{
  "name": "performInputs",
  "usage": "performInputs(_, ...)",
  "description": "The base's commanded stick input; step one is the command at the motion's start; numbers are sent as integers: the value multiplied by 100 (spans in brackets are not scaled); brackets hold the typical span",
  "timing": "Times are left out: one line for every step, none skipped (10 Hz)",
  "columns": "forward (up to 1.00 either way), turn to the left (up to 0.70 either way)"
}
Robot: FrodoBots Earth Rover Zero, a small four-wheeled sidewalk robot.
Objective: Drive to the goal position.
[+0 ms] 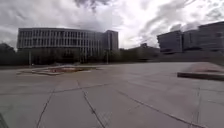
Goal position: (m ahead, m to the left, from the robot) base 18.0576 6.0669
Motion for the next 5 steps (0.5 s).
performInputs(70,1)
performInputs(70,1)
performInputs(70,1)
performInputs(70,1)
performInputs(70,1)
